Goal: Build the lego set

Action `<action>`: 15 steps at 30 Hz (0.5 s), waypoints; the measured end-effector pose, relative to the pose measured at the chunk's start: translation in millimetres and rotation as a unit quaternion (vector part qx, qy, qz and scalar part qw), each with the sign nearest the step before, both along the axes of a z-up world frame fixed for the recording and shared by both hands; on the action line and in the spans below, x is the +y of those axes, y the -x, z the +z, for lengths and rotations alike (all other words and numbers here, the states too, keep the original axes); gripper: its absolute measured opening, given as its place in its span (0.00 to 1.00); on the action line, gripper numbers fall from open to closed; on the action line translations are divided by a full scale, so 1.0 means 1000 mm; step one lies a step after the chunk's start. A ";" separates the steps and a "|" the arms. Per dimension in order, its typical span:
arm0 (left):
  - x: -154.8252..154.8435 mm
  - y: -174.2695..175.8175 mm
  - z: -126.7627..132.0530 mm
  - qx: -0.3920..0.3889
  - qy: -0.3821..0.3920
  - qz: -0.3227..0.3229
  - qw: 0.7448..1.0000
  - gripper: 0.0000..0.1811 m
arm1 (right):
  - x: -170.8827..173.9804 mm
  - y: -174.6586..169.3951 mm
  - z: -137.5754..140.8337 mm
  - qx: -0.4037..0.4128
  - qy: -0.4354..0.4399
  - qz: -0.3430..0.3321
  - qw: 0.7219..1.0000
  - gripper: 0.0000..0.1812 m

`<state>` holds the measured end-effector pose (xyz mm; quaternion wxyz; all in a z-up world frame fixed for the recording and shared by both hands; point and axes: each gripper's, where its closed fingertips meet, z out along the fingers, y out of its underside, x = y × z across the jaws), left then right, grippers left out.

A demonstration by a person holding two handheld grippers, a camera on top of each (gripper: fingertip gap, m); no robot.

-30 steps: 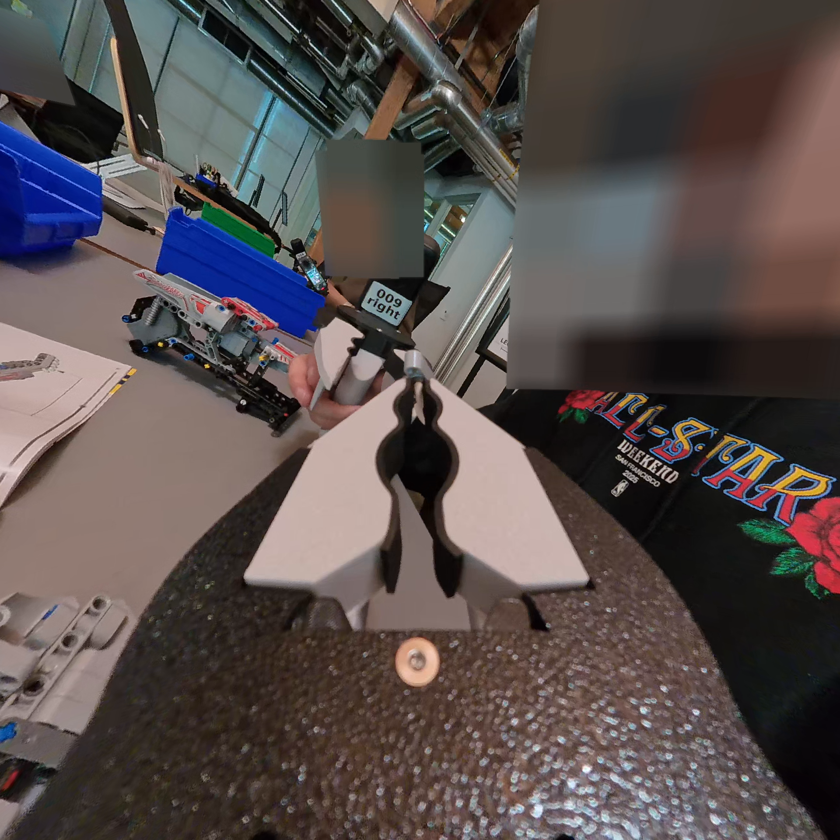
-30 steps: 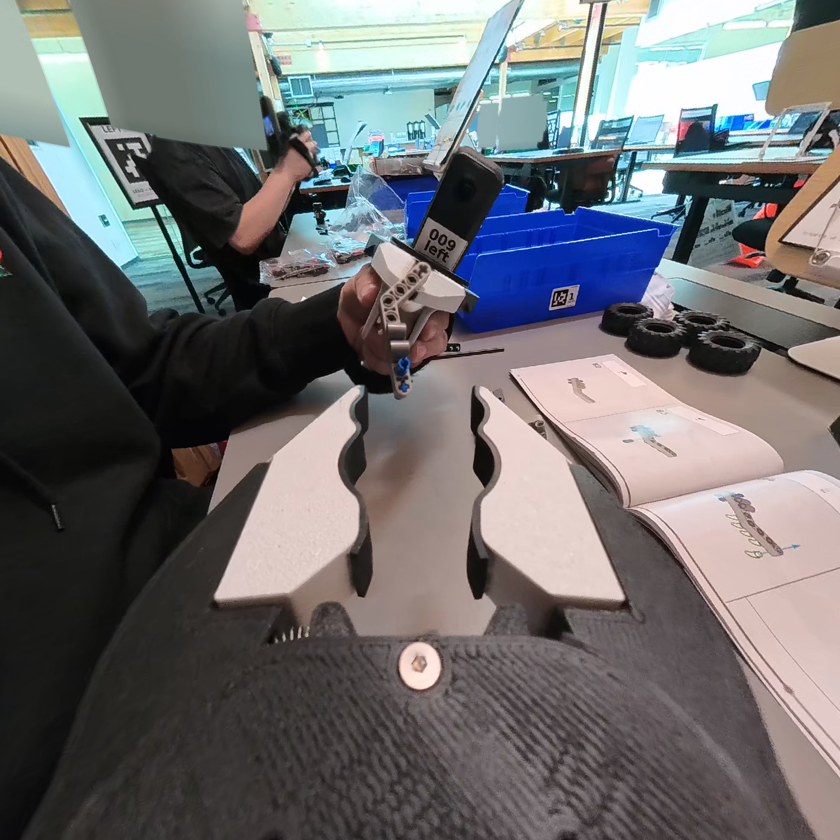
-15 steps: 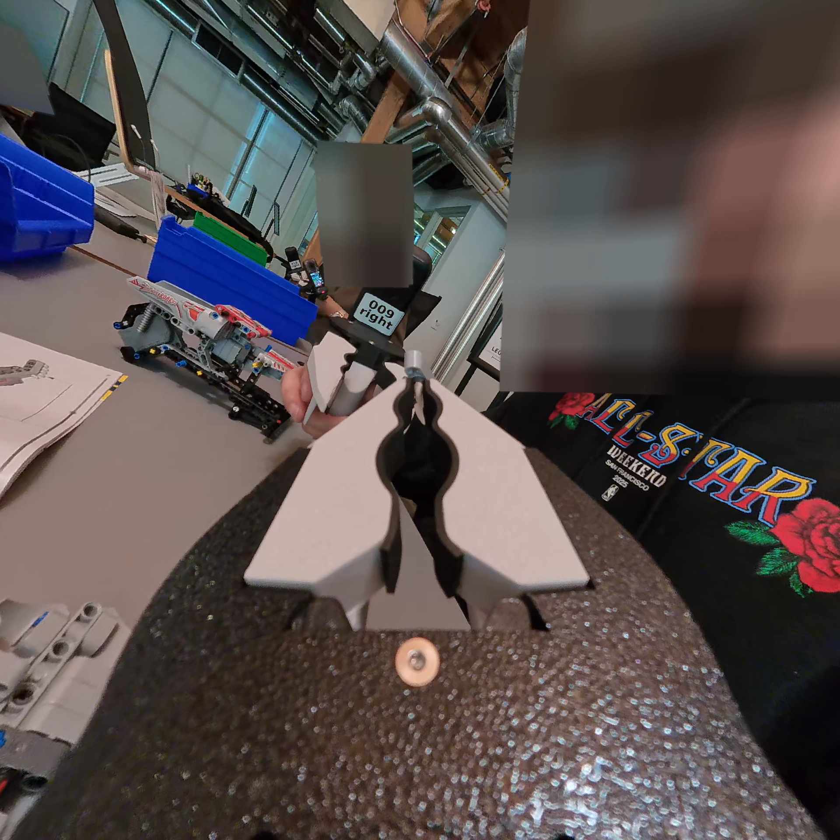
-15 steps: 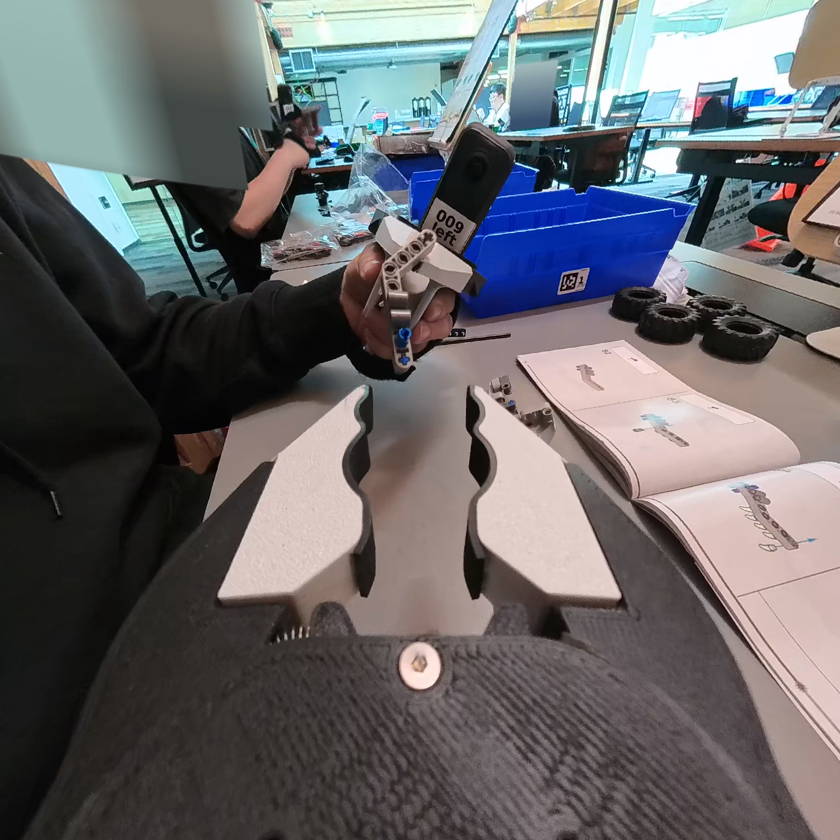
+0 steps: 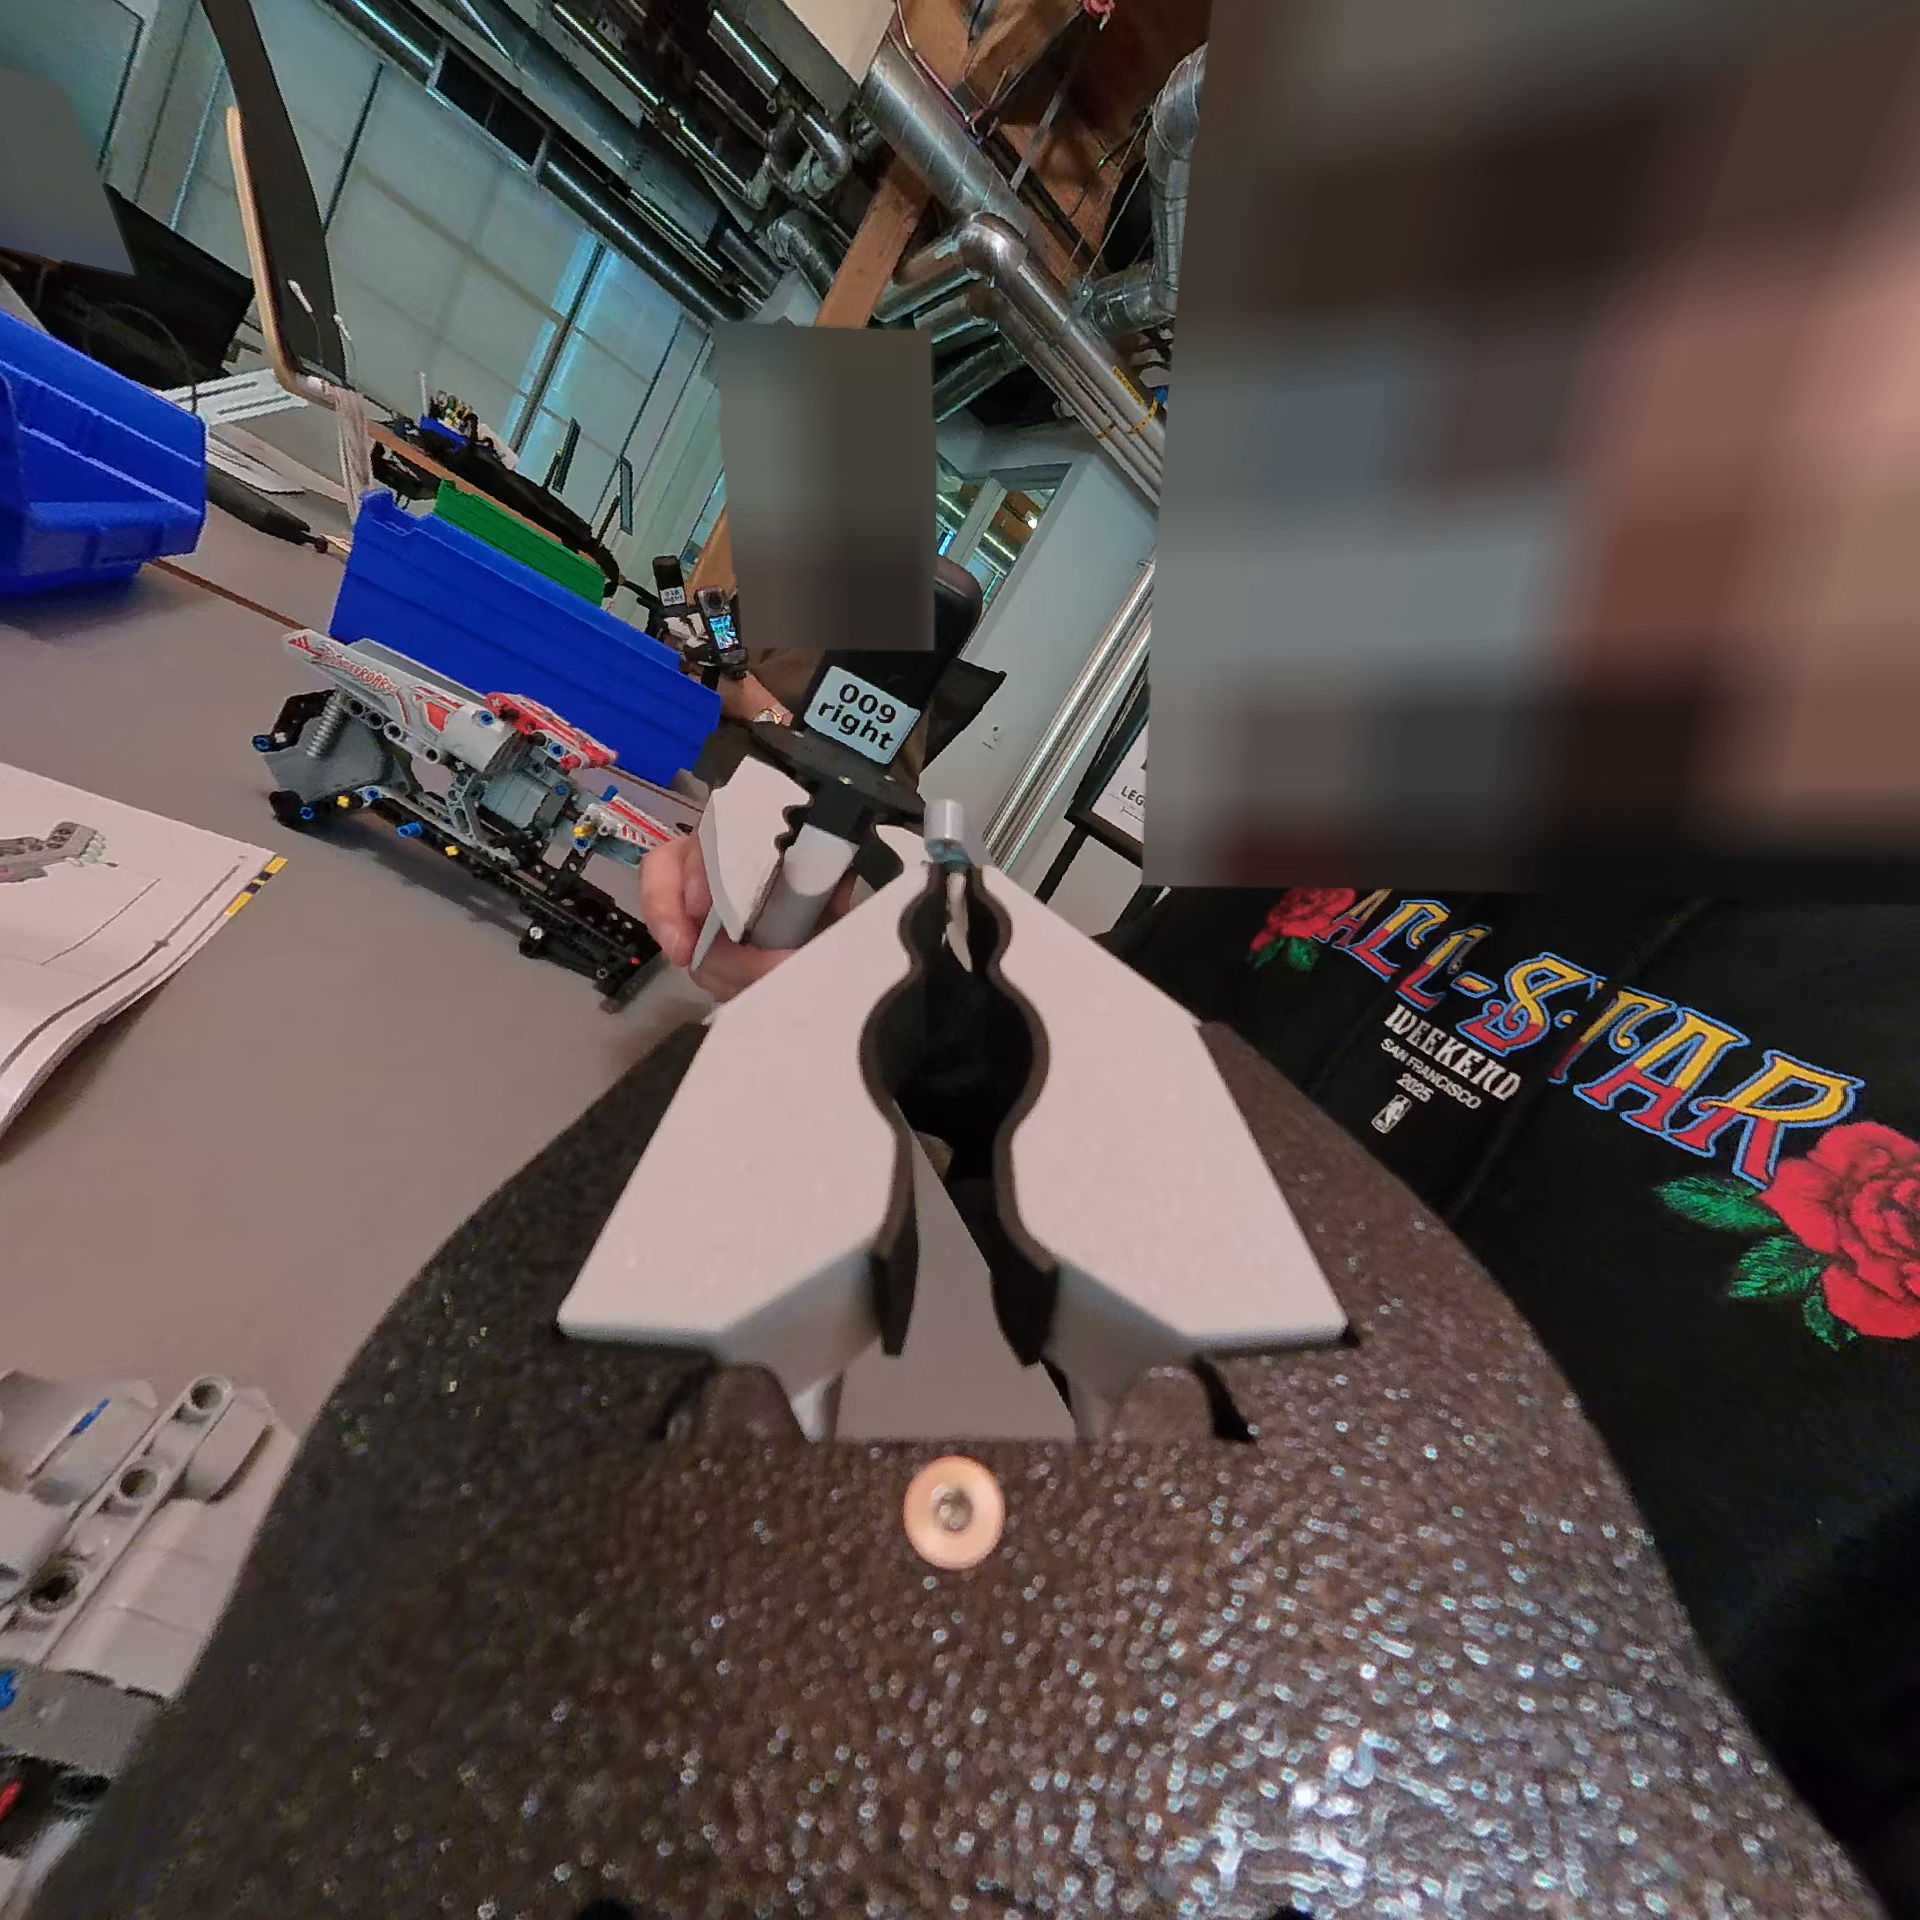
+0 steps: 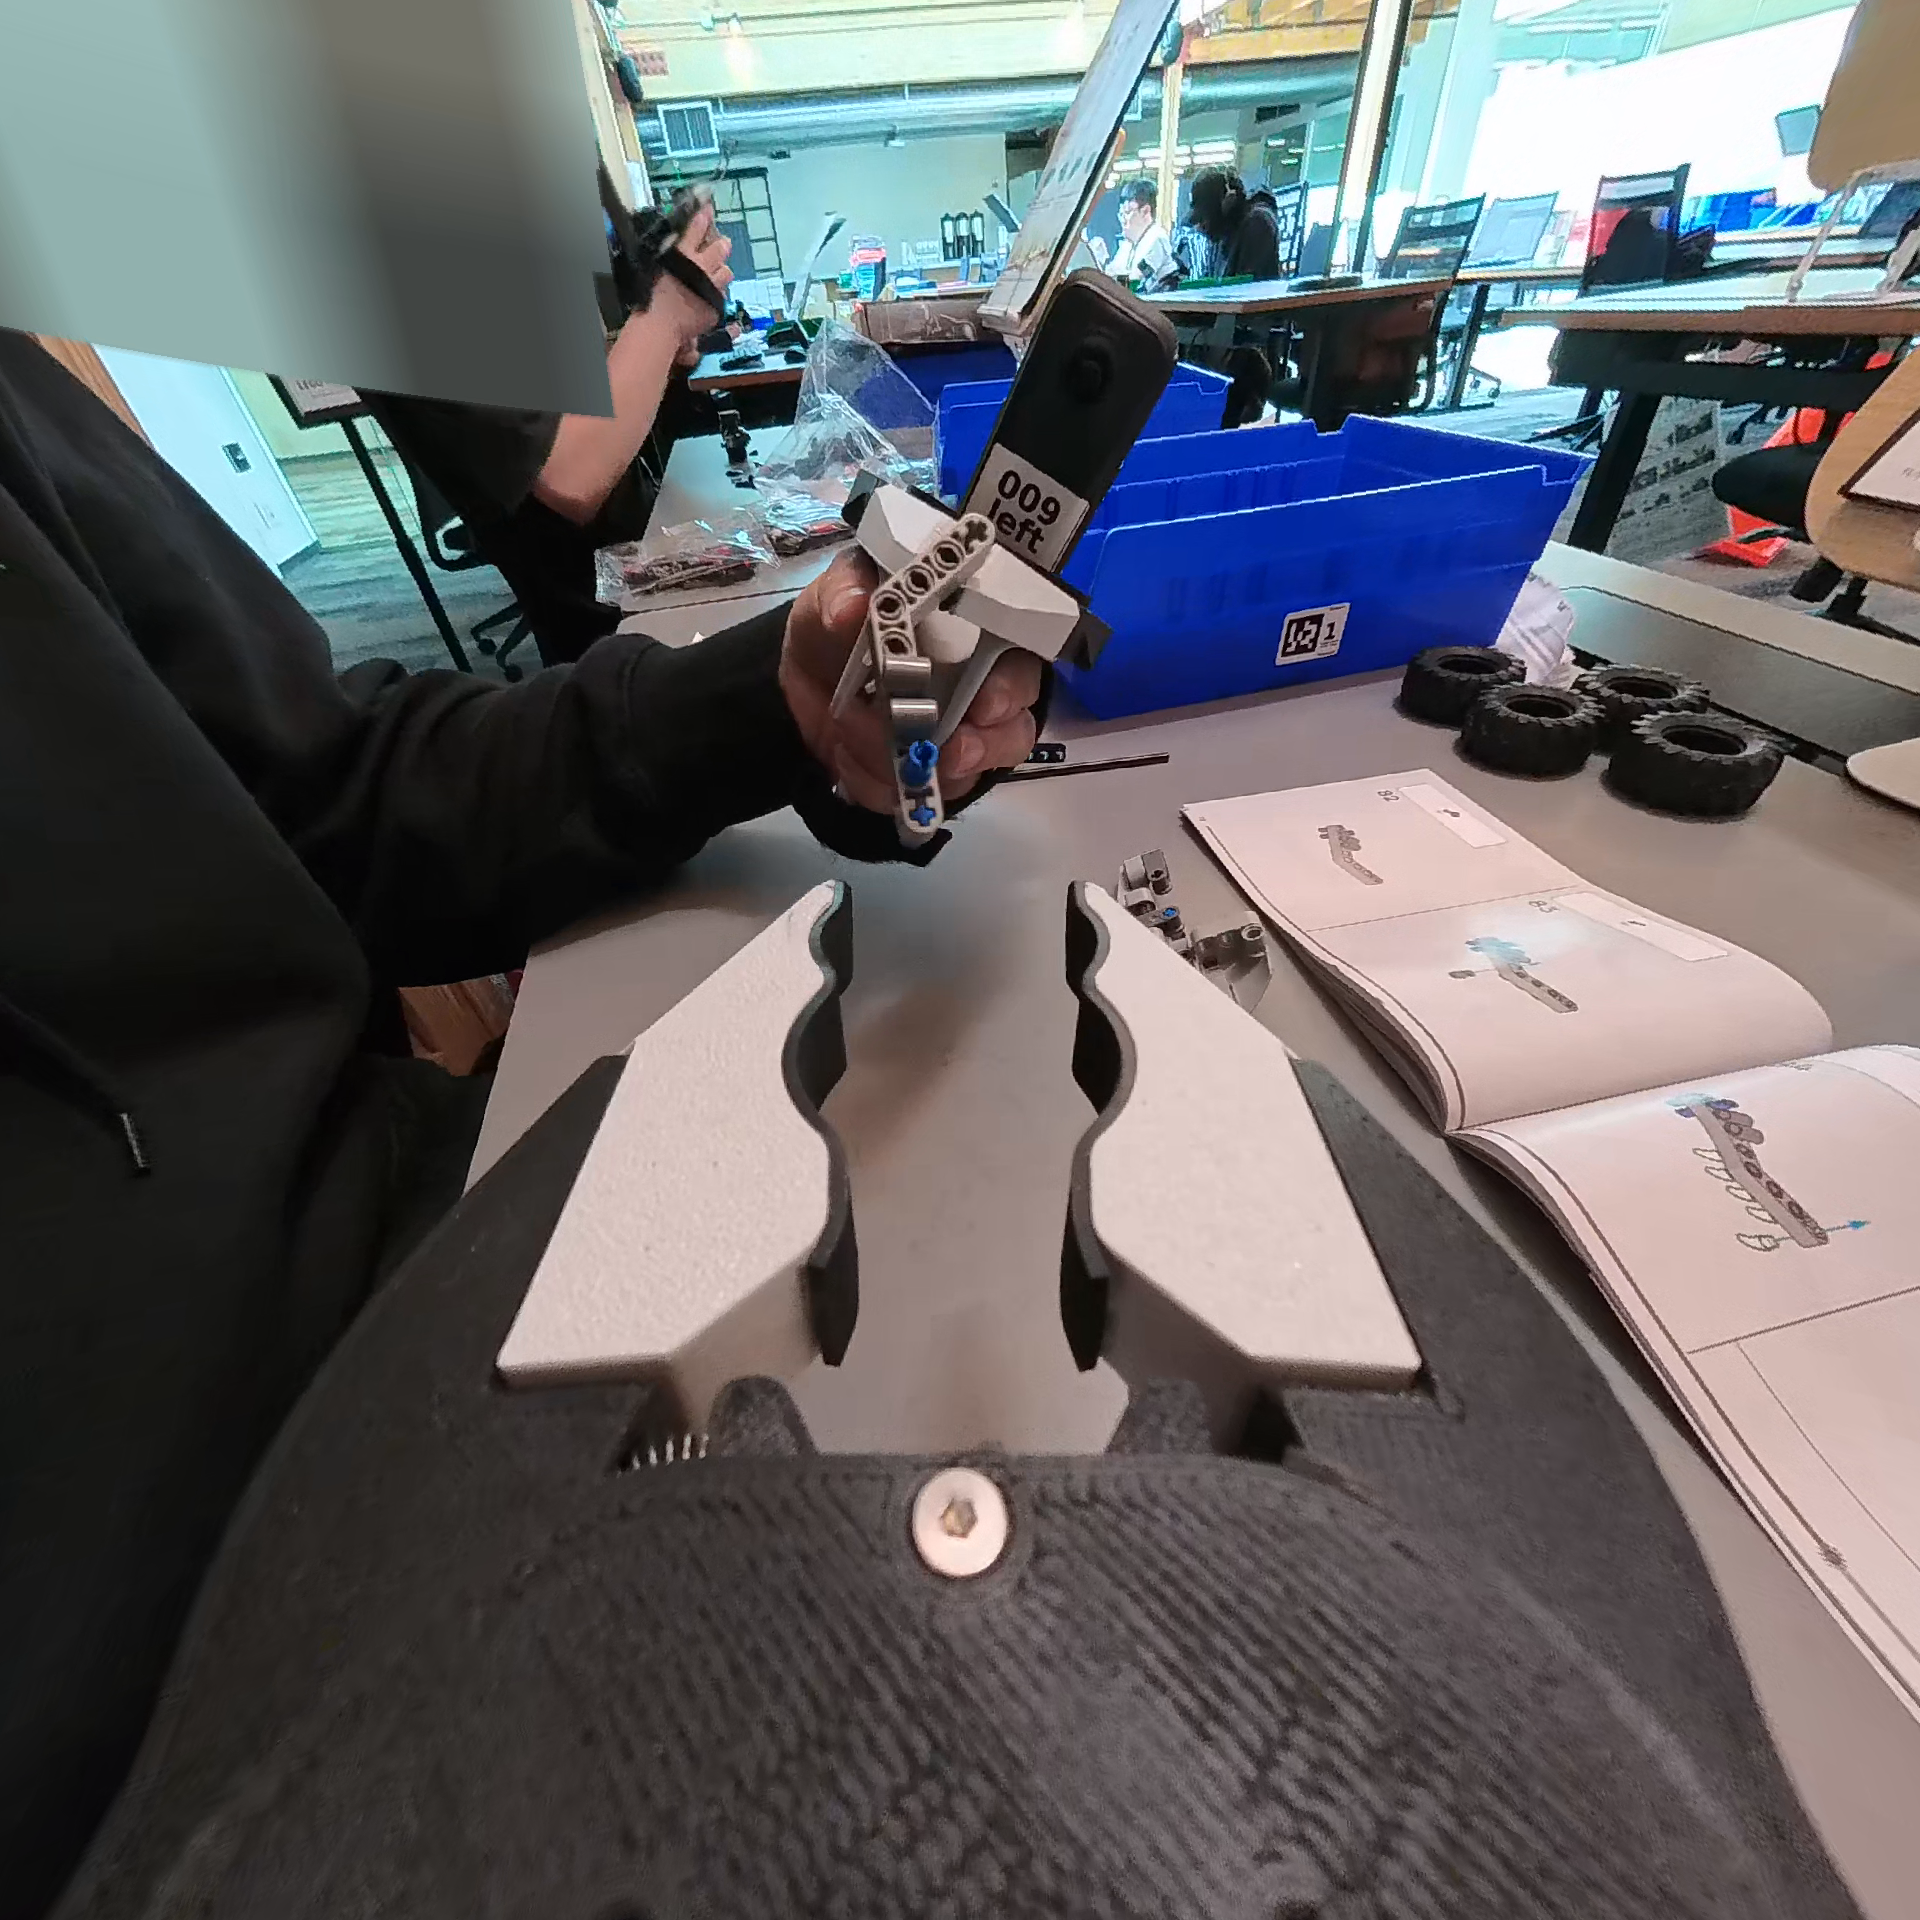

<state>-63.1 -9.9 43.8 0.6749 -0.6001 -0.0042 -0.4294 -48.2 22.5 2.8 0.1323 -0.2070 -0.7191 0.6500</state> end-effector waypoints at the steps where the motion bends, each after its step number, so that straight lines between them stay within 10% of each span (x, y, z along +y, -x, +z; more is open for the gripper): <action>1: 0.000 0.000 0.000 0.001 0.001 -0.001 1.000 0.00 | 0.000 0.000 0.000 0.001 0.001 0.001 1.000 0.22; 15: 0.002 -0.002 -0.006 0.016 0.017 0.002 1.000 0.00 | -0.002 -0.002 0.008 0.001 0.028 0.005 1.000 0.25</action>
